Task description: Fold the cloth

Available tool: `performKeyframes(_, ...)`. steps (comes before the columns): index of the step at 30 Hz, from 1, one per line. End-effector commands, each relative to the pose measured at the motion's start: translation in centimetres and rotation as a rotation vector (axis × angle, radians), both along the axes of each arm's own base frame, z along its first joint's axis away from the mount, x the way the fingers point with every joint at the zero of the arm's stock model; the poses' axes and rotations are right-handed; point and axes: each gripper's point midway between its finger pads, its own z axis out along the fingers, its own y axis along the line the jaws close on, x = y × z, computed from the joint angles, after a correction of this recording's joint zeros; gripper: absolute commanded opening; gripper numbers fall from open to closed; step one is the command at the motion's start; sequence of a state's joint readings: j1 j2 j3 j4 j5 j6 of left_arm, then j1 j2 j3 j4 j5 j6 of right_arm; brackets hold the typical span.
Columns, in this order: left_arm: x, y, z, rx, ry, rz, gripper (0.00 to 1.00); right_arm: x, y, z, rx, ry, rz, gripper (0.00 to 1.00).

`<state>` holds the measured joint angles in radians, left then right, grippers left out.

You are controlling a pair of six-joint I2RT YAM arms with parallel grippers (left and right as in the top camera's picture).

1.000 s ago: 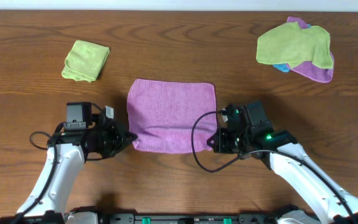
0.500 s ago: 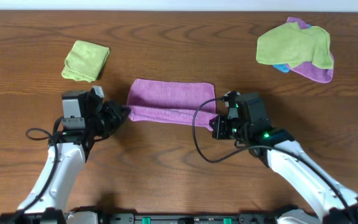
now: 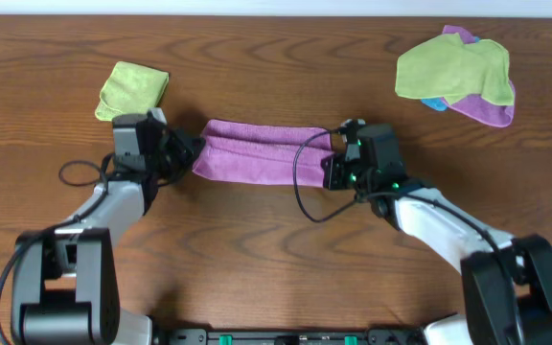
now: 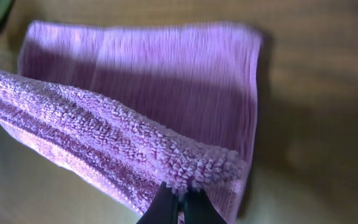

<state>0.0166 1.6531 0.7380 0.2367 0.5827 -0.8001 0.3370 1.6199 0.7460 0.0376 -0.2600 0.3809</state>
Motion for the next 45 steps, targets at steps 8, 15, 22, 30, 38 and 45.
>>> performKeyframes(8, 4.8, 1.0, 0.6, 0.083, -0.054, 0.05, 0.06, 6.2, -0.5, -0.4, -0.119, -0.074, 0.005, 0.01)
performKeyframes(15, 4.5, 0.5, -1.7, 0.106, -0.011, 0.03, 0.06, 6.6, -1.7, -1.3, -0.196, -0.048, -0.017, 0.01)
performKeyframes(22, 4.3, 0.6, -3.3, 0.121, 0.019, 0.027, 0.06, 6.5, -2.0, -2.5, -0.223, -0.031, -0.009, 0.01)
performKeyframes(30, 4.2, 0.6, -4.6, 0.162, 0.035, 0.026, 0.06, 7.0, -1.9, -3.3, -0.222, -0.042, -0.012, 0.01)
performKeyframes(38, 4.3, 0.9, -4.8, 0.187, 0.033, 0.037, 0.32, 7.1, -1.9, -3.3, -0.226, -0.043, -0.015, 0.38)
performKeyframes(45, 5.3, 0.0, -3.2, 0.166, -0.043, -0.019, 0.89, 7.8, -1.7, -1.5, -0.211, -0.082, -0.021, 0.63)
